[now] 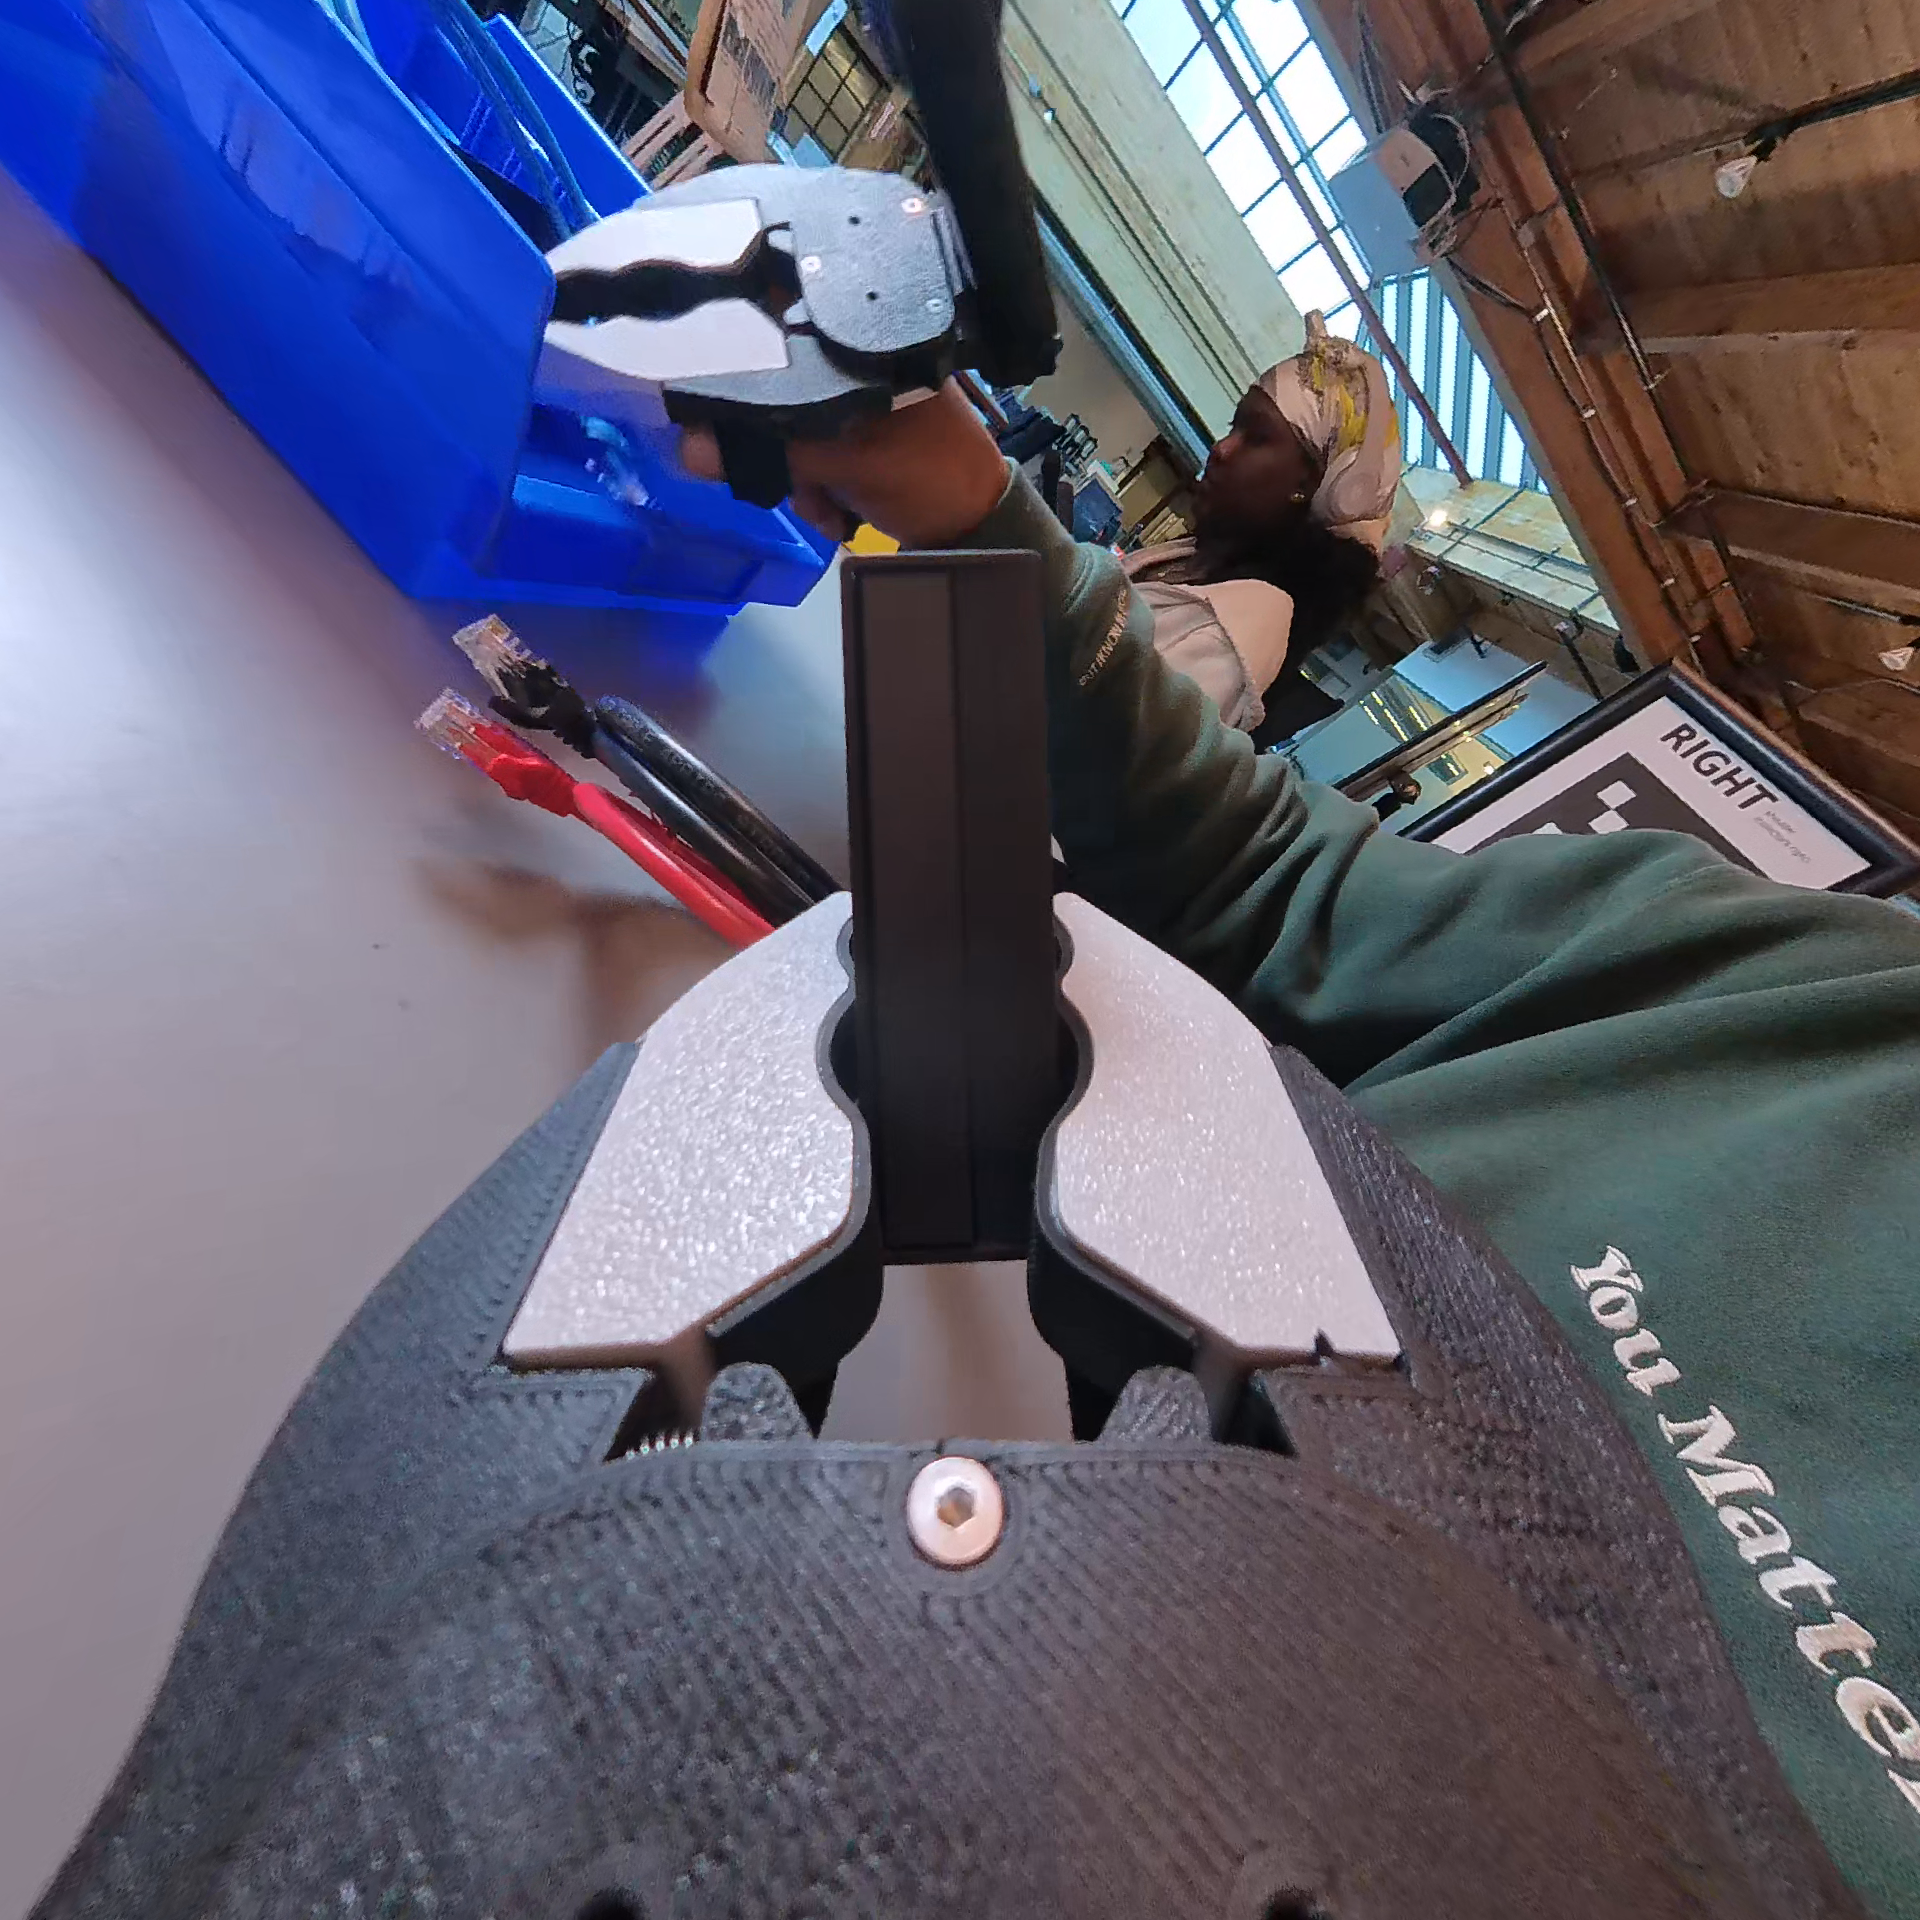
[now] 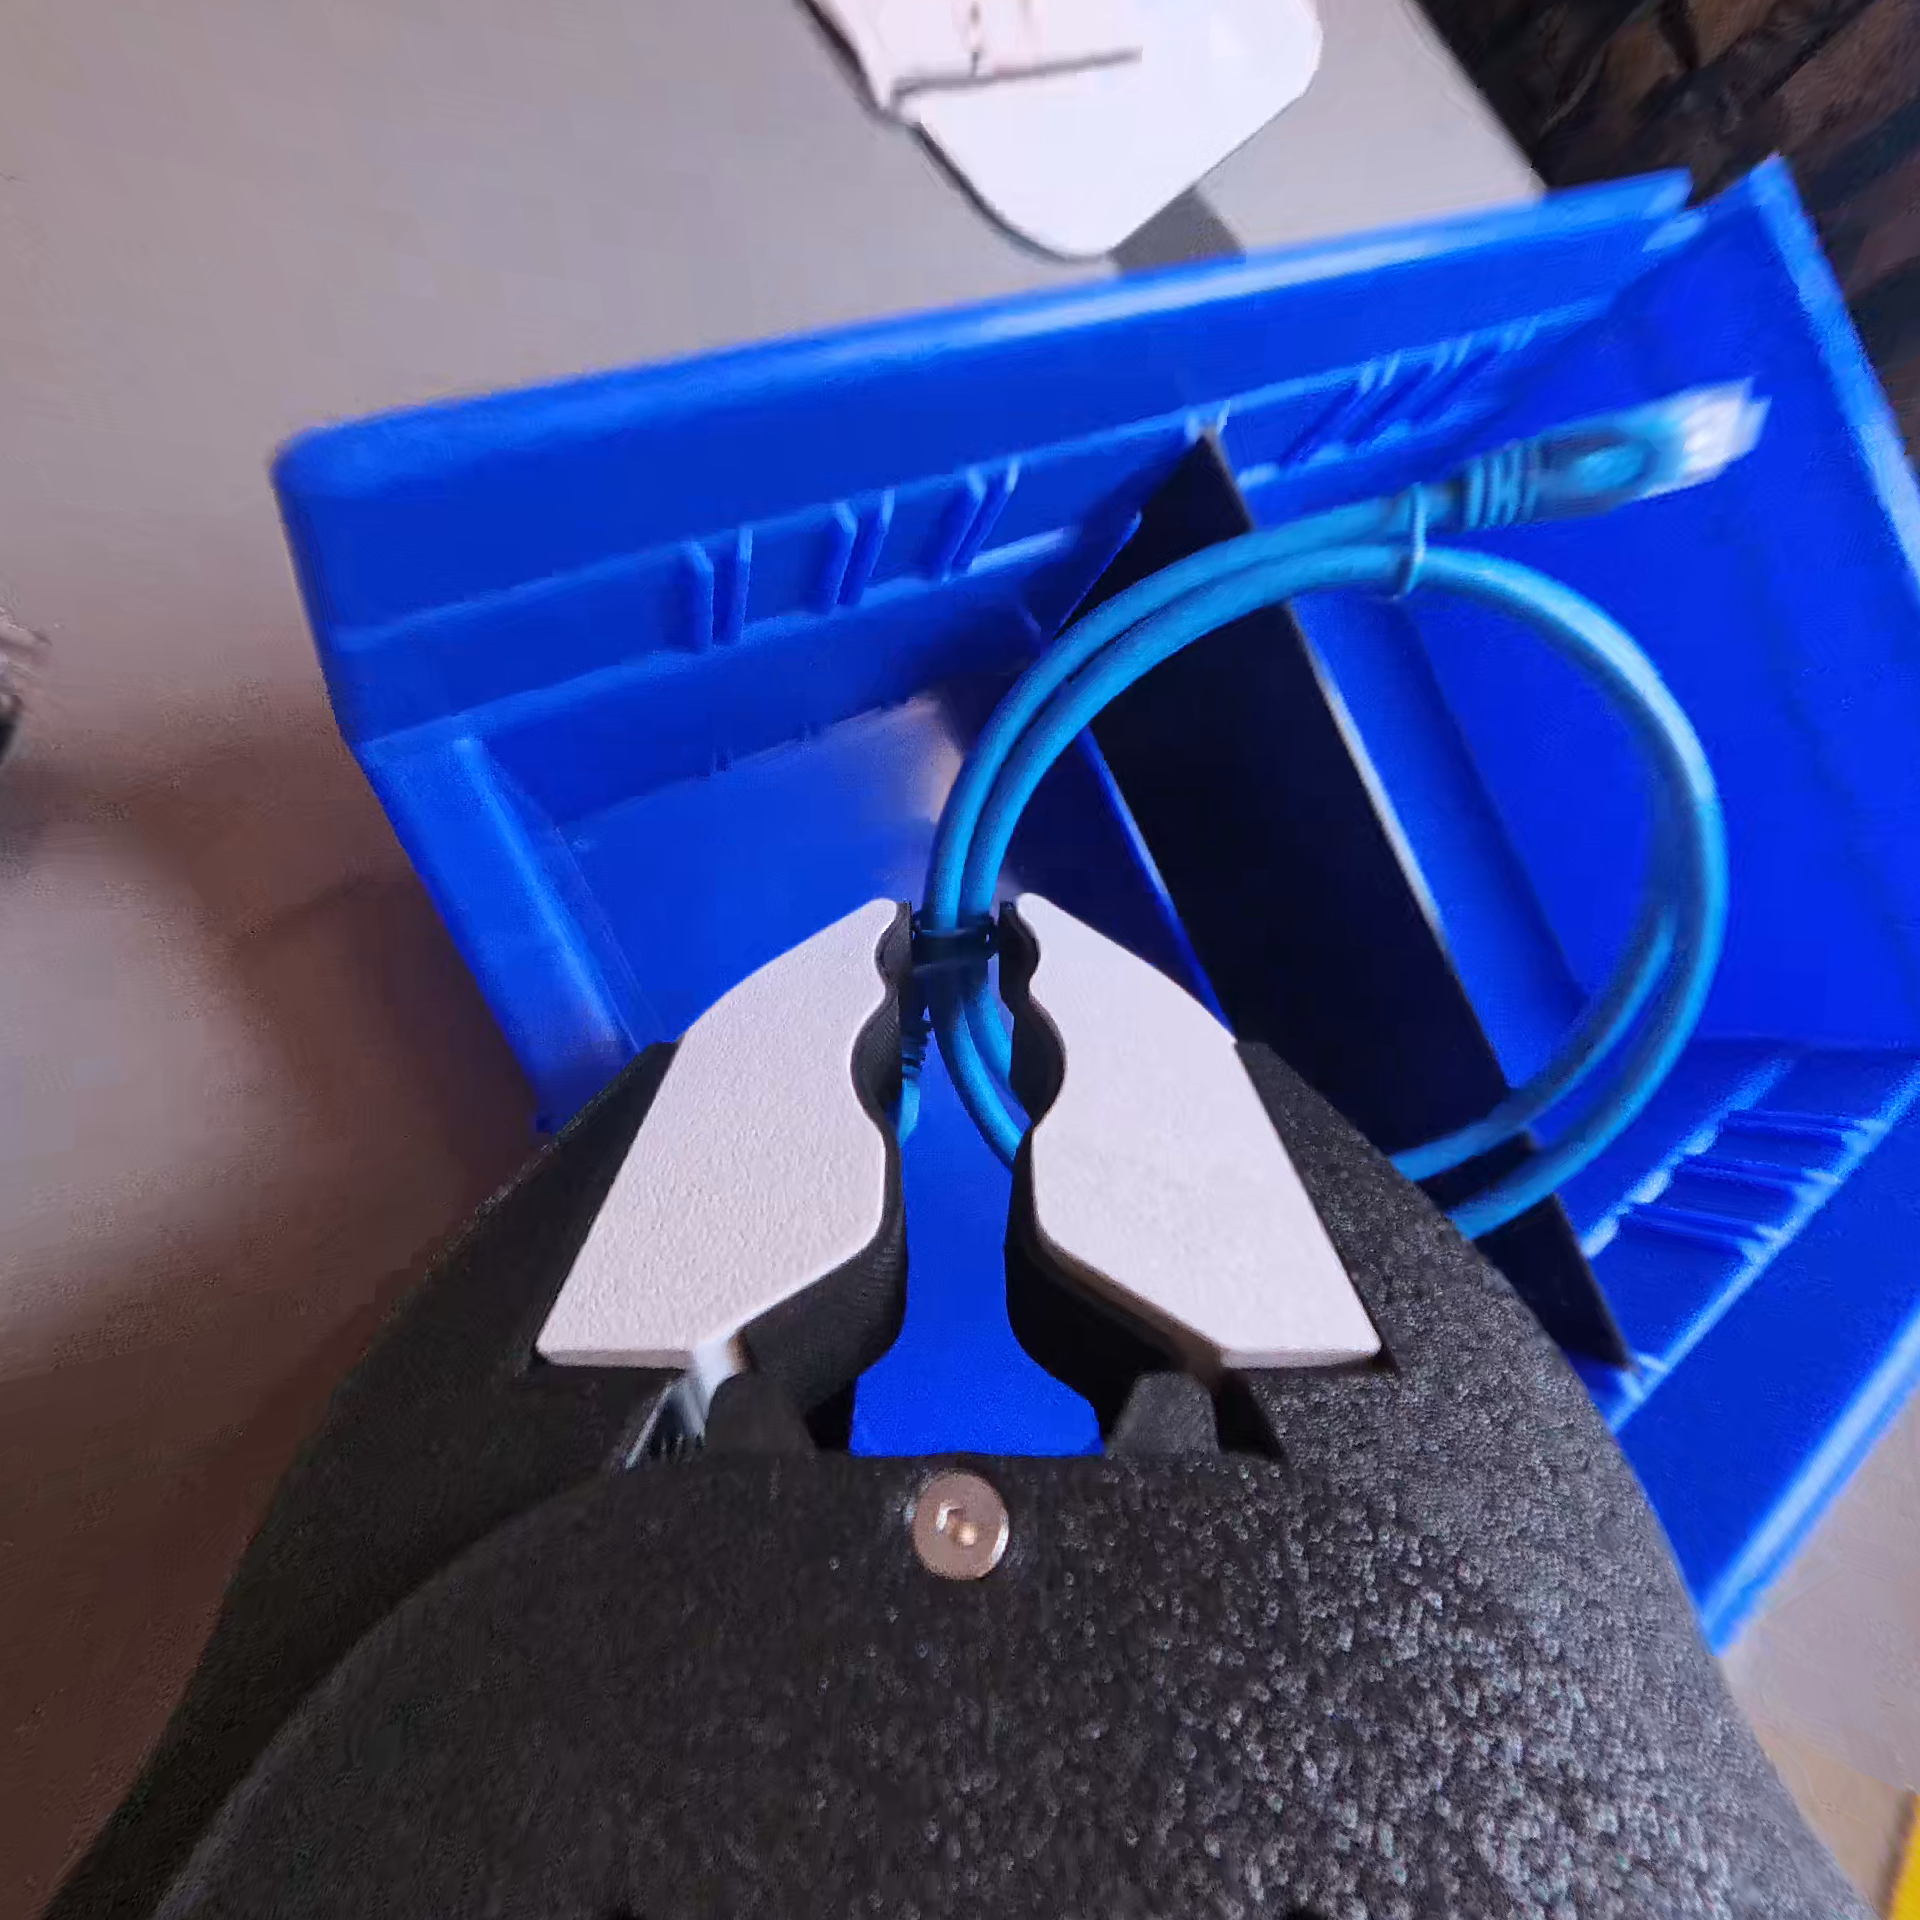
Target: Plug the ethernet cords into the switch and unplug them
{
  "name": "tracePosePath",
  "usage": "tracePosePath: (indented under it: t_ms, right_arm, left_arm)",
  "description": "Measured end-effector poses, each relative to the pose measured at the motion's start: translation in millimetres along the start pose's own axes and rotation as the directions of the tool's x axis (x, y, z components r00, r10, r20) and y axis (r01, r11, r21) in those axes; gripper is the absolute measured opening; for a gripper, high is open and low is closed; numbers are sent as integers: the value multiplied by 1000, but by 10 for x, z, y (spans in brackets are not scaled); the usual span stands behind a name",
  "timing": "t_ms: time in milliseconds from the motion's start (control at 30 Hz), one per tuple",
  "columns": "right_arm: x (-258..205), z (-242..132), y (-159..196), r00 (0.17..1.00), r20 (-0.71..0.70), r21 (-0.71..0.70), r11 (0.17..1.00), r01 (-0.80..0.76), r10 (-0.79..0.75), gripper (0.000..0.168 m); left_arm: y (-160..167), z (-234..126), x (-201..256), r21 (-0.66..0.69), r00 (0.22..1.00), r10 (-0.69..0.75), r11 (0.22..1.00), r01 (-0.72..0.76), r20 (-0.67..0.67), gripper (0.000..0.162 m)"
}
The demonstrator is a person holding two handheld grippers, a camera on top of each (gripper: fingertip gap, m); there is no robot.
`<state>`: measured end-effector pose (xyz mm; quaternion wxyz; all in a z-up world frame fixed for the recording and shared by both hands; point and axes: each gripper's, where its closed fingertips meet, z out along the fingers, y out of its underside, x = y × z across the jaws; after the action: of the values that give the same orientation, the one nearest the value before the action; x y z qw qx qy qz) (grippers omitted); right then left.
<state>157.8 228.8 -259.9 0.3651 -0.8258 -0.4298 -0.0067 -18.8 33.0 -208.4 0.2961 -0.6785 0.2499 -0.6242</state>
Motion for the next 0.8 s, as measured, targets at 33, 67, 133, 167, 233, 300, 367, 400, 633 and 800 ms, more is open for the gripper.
tracePosePath:
  t_ms: [33, 67, 133, 167, 233, 300, 367, 400, 633, 800]
  right_arm:
    - [-26, 55, 90, 1000, 11, -35, 999, -16, 16, 19]
    - [8, 76, 99, 999, -28, -17, 999, -33, 32, 28]
    - [65, -47, -66, 993, -77, 134, 988, -75, 86, 40]
    - [80, -160, -199, 986, -69, 242, 962, -129, 149, 41]
    - [18, -401, -445, 963, 39, 437, 863, -255, 265, 43]
    - [-109, -662, -658, 943, 139, 584, 744, -324, 302, 43]
    - [-369, -902, -854, 935, 237, 669, 654, -353, 263, 43]
    - [-555, -1013, -950, 933, 287, 693, 625, -358, 216, 42]
    - [-1825, -1208, -1278, 875, 483, 693, 603, -395, 19, 42]
    - [-2215, -1056, -1216, 895, 443, 684, 664, -301, -51, 31]
  left_arm:
    - [0, 2, 9, -2, 1000, 5, 1000, -5, -1, 30]
    - [-2, 2, 18, -2, 1000, 8, 1000, -8, -3, 30]
    - [-6, 0, 25, 1, 1000, 8, 1000, -8, -6, 30]
    - [-11, -2, 22, 4, 1000, 7, 1000, -7, -5, 30]
    - [-26, -10, 5, 13, 1000, 5, 1000, -5, 1, 30]
    - [-46, -24, -20, 29, 1000, -4, 1000, 3, 7, 30]
    - [-78, -41, -28, 49, 1000, -13, 999, 13, 3, 30]
    - [-99, -52, -28, 61, 1000, -16, 998, 16, 0, 30]
    - [-258, -135, -26, 147, 1000, 11, 989, -13, 13, 30]
    - [-344, -173, 48, 192, 998, 55, 980, -55, 2, 30]
